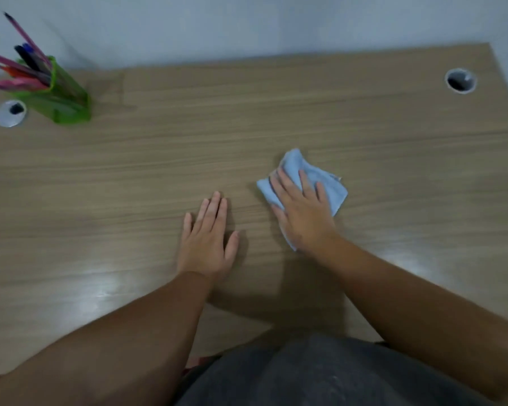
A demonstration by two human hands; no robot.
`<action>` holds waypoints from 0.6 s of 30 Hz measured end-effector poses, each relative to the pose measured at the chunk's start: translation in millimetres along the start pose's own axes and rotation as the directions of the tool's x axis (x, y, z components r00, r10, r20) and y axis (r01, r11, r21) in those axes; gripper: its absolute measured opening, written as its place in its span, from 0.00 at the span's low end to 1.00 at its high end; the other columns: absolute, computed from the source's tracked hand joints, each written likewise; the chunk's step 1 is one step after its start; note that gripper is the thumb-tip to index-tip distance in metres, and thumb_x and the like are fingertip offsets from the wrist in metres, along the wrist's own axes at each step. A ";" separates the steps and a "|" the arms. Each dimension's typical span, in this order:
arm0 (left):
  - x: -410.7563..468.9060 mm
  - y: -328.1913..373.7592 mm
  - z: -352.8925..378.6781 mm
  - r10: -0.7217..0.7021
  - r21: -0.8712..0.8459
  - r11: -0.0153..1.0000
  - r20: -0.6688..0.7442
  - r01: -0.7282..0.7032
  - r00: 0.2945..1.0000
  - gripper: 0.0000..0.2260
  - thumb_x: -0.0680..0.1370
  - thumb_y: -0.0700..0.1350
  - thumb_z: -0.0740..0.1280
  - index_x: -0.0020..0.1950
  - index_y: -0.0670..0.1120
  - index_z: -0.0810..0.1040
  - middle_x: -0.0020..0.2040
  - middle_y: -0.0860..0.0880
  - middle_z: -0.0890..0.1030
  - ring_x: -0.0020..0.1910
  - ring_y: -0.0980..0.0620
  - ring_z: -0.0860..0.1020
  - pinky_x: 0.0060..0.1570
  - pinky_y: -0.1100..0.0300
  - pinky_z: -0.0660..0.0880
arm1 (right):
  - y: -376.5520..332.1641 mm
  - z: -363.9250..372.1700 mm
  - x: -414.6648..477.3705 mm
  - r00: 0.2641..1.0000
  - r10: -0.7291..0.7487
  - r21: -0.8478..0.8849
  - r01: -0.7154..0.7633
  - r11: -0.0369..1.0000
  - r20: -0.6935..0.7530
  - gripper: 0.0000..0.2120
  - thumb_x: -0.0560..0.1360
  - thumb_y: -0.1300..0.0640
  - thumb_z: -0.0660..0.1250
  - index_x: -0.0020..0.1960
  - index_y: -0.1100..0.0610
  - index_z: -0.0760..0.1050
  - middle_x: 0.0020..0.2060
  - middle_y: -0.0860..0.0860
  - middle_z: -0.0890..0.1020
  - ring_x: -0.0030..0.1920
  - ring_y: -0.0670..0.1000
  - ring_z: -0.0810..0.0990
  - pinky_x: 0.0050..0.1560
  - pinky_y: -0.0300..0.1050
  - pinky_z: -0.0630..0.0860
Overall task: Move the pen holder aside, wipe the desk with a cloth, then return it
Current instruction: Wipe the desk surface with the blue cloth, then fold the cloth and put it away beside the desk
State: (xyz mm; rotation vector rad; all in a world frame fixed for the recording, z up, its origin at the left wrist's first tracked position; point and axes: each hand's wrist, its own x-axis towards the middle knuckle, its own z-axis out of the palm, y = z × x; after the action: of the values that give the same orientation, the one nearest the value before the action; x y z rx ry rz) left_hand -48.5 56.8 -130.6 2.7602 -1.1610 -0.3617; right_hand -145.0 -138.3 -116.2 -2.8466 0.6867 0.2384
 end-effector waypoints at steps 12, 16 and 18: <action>-8.5 39.6 -58.6 -0.249 -0.827 0.525 0.075 0.199 0.966 0.16 0.80 0.46 0.59 0.66 0.43 0.74 0.64 0.44 0.78 0.62 0.58 0.74 0.65 0.59 0.65 | -18.1 -75.8 -91.7 0.835 -0.030 0.593 -0.415 -0.691 0.549 0.20 0.76 0.43 0.61 0.58 0.56 0.78 0.49 0.55 0.85 0.48 0.56 0.84 0.47 0.51 0.81; -18.2 53.6 -96.5 0.066 -0.804 -0.218 0.553 0.553 0.830 0.24 0.78 0.62 0.54 0.60 0.46 0.76 0.46 0.48 0.83 0.45 0.52 0.81 0.48 0.54 0.78 | -25.5 -82.4 -86.1 0.861 -0.111 0.535 -0.404 -0.742 0.497 0.23 0.73 0.44 0.61 0.60 0.59 0.77 0.51 0.56 0.84 0.54 0.56 0.81 0.59 0.52 0.76; -25.0 51.3 -104.0 0.186 -0.772 -0.226 0.565 0.594 0.804 0.23 0.77 0.60 0.58 0.63 0.46 0.76 0.56 0.47 0.82 0.54 0.48 0.80 0.54 0.50 0.78 | -30.6 -81.6 -87.7 0.864 -0.117 0.550 -0.411 -0.727 0.490 0.24 0.73 0.46 0.60 0.63 0.60 0.74 0.53 0.56 0.82 0.55 0.56 0.80 0.63 0.51 0.72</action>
State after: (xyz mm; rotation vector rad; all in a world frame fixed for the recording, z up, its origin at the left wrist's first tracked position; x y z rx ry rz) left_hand -72.9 41.2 -15.5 1.1737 0.0503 -1.3976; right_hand -199.0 -92.8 -14.8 -0.3561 0.7097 -0.0406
